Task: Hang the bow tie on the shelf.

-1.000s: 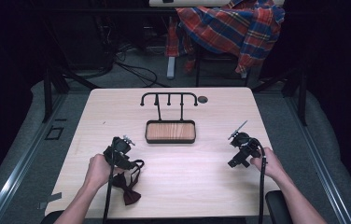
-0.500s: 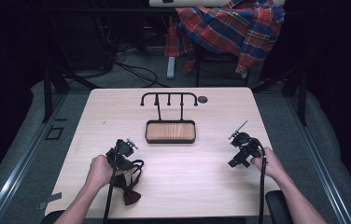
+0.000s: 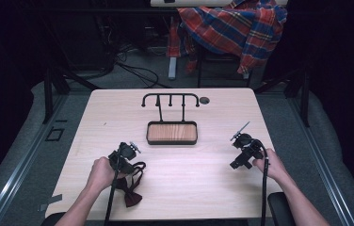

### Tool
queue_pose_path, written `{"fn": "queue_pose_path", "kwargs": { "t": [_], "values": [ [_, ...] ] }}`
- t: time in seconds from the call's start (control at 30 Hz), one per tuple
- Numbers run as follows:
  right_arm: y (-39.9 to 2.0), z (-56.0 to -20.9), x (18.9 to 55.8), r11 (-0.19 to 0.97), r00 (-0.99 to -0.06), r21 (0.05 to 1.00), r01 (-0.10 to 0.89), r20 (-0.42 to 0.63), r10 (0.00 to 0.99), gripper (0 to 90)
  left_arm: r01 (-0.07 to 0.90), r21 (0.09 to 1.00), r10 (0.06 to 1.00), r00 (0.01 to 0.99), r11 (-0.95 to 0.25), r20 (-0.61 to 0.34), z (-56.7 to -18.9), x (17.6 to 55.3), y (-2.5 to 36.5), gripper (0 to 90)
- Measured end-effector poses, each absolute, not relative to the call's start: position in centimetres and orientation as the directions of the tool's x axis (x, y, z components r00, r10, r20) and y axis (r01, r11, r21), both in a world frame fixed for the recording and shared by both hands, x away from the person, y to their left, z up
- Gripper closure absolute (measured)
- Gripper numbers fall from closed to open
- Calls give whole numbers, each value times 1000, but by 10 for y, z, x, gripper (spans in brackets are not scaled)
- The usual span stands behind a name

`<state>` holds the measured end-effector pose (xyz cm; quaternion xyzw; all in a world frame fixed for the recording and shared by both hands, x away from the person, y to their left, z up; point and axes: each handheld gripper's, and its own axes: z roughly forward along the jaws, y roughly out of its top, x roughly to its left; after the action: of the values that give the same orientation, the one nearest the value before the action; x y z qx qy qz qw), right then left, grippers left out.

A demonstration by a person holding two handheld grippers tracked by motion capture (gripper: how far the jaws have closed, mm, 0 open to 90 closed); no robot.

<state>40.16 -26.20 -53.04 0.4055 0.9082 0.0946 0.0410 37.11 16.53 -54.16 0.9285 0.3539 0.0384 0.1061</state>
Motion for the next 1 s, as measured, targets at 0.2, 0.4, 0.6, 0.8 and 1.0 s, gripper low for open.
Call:
{"fn": "queue_pose_path", "kwargs": {
  "t": [0.2, 0.4, 0.6, 0.8, 1.0],
  "values": [
    [-262, -530, 402, 658, -672, 199, 726, 2, 741, 160, 632, 206, 645, 764, -748, -2, -542, 369, 162, 887],
    [-262, -532, 401, 638, -657, 228, 735, 8, 754, 160, 641, 228, 658, 753, -733, 1, -538, 369, 168, 889],
    [-262, -531, 401, 644, -661, 217, 733, 7, 750, 160, 654, 272, 681, 733, -706, 4, -529, 370, 175, 889],
    [-262, -530, 402, 661, -675, 196, 724, 2, 738, 160, 665, 317, 704, 711, -676, 10, -519, 368, 184, 892],
    [-262, -532, 401, 646, -663, 214, 733, 10, 749, 160, 658, 356, 711, 703, -664, 26, -510, 363, 187, 892]
  ]
}}
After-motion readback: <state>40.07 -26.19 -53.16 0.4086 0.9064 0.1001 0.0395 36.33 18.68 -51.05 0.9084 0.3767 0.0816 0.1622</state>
